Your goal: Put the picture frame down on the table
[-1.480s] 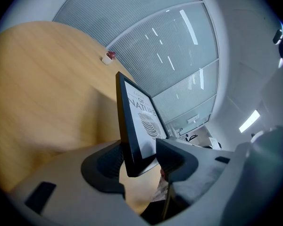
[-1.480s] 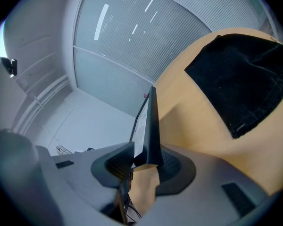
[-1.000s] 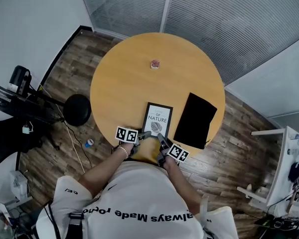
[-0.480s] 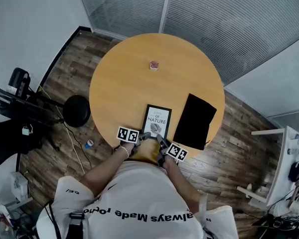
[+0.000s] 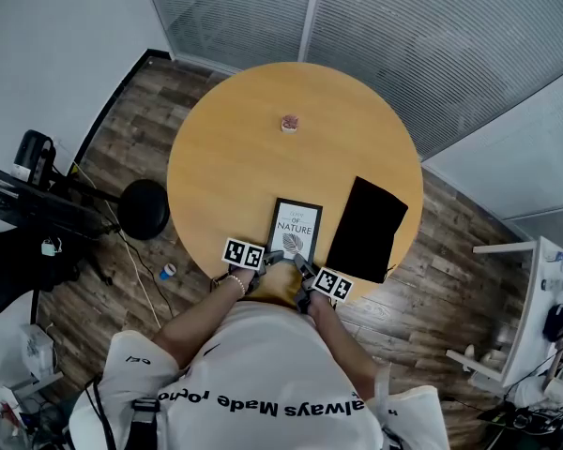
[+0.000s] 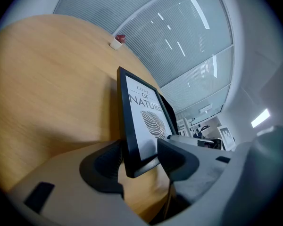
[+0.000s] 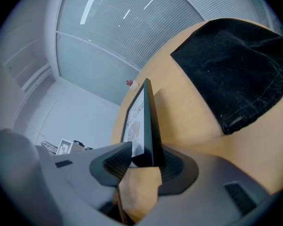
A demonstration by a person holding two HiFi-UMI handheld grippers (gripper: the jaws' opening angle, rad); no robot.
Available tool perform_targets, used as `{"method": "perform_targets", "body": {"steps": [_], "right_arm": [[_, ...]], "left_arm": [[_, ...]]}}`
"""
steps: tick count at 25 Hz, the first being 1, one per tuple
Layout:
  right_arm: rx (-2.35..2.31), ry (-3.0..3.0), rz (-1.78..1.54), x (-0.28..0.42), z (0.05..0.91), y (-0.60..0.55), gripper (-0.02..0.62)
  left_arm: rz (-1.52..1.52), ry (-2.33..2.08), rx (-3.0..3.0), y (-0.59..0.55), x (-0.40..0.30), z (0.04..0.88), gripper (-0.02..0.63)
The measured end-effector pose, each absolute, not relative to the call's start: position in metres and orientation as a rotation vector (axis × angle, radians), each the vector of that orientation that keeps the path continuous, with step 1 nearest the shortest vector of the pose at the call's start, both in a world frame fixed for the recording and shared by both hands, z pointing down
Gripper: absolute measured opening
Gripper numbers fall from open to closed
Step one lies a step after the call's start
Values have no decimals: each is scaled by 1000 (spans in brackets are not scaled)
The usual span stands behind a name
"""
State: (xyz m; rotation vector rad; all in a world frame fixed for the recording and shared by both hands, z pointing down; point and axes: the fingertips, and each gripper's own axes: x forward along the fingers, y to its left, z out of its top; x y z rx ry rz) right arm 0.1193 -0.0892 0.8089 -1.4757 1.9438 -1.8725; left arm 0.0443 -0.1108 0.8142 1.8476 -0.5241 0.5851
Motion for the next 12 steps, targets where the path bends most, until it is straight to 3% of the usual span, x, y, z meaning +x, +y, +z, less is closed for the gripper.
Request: {"method": "perform_targets", "body": {"steps": [12], "right_arm": [[-1527,1972,-1912,124,819,-89,170]], "left_arm": [[682,-554,1866,-112,46,825,232]]}}
